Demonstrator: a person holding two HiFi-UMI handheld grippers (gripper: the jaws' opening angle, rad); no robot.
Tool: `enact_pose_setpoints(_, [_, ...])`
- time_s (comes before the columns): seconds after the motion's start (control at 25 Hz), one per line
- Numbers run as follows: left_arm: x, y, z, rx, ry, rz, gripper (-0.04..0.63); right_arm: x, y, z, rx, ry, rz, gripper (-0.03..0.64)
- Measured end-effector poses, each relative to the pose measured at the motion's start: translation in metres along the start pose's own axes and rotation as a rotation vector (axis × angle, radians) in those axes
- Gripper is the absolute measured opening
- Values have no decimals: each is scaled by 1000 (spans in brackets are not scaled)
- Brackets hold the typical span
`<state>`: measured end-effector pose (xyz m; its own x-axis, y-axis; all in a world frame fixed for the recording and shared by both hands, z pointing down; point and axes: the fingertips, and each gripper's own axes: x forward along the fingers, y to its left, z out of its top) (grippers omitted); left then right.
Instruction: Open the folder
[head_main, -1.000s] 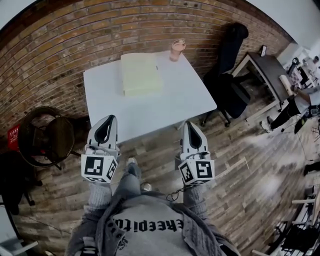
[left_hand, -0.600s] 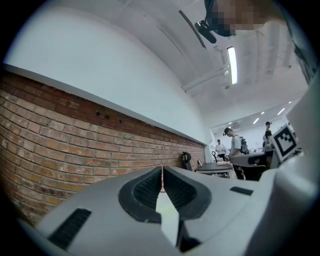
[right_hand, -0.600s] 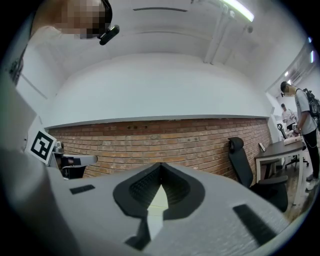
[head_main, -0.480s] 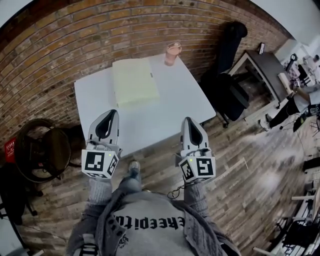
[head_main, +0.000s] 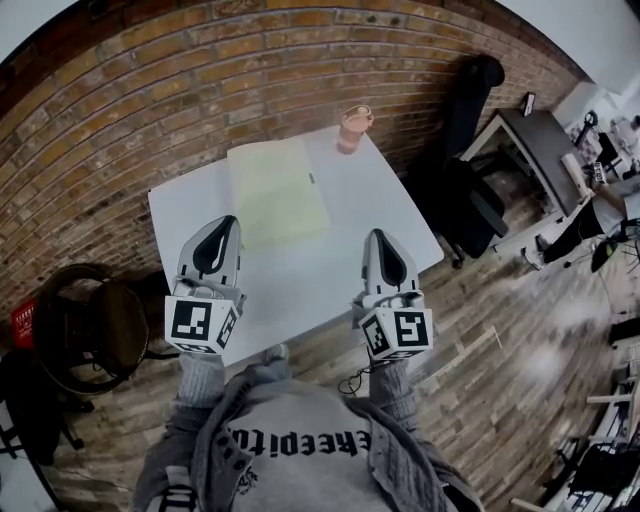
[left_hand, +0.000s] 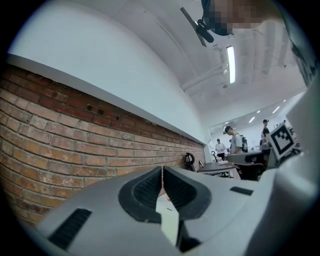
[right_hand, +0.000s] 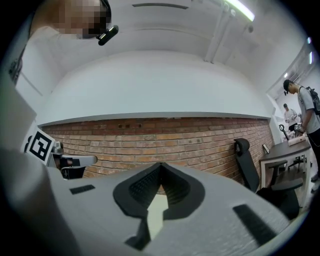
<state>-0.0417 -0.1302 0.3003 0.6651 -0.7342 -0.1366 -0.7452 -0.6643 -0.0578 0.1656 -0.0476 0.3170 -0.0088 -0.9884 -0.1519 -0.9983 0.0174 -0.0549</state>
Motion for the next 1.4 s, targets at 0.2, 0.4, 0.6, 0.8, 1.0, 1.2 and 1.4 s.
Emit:
enact_pose_setpoints(0.2, [22, 27, -14, -1, 6, -9, 12, 35, 3, -12, 10, 15, -5, 3])
enact_pose_setpoints(0.4, [40, 44, -34, -1, 31, -31, 12, 60, 5, -25, 16, 48, -13, 3])
enact_pose_setpoints(0.6, [53, 42, -59, -13, 86, -53, 12, 74, 1, -47, 33, 108, 0, 3])
enact_pose_setpoints(0.8, [60, 41, -90, 31, 169, -47, 12, 91, -4, -73, 48, 179, 42, 3])
enact_pose_setpoints(1.0, [67, 39, -114, 99, 221, -17, 12, 111, -14, -98, 54, 253, 106, 3])
enact_pose_setpoints(1.2, [71, 29, -139, 180, 307, -24, 14, 126, -21, -124, 58, 326, 177, 3])
enact_pose_setpoints(1.4, [68, 15, -165, 251, 417, -22, 14, 132, -28, -154, 79, 404, 241, 3])
